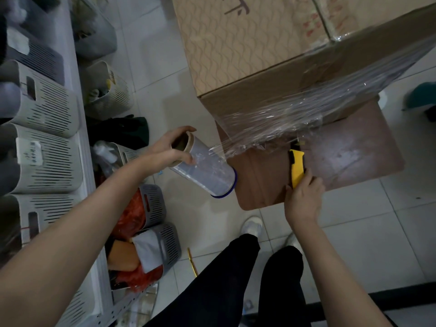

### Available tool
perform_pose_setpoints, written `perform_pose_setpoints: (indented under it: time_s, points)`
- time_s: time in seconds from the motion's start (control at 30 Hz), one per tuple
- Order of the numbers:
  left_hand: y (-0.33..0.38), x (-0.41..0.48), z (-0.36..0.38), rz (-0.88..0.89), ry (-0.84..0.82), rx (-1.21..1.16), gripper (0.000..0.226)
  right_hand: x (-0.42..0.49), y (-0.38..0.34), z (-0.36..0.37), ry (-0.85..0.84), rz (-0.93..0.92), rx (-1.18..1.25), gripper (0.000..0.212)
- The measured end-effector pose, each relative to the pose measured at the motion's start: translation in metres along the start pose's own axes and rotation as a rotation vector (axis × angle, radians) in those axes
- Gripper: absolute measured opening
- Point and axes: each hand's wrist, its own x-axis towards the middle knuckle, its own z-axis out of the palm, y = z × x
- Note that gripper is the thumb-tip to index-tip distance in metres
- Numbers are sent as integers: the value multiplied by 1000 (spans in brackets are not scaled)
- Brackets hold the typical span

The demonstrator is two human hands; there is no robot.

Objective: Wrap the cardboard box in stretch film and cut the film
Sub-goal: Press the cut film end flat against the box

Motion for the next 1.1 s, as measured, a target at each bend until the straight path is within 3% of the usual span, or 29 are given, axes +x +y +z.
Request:
perform_pose_setpoints:
  time_s: [0.1, 0.17, 0.2, 0.27, 0.33, 0.4, 0.73, 1.1]
  points:
    - [3, -3, 2, 14, 8, -25, 79, -11, -22, -4, 82, 22, -54, 70]
    - [3, -5, 3, 29, 10, -41, 78, -21, -44, -12, 185, -75, 118, 52]
    - [3, -6, 3, 33, 8, -45, 78, -25, -57, -17, 151, -122, 320, 43]
    - [4, -7, 3, 35, 0, -54, 79, -32, -86, -31, -189, -84, 832, 29]
    - [4, -7, 3, 33, -3, -60, 79, -37, -110, -36, -509, -28, 1164, 29]
    - [4, -7, 3, 30, -5, -60, 80, -38, -124, -34, -566, -39, 1281, 32]
    - [-8, -9, 7, 31, -41, -53, 76, -27, -150, -31, -471, -43, 1353, 20]
    - [-22, -22, 9, 13, -10, -65, 73, -29, -152, -29, -469, 82, 1435, 14]
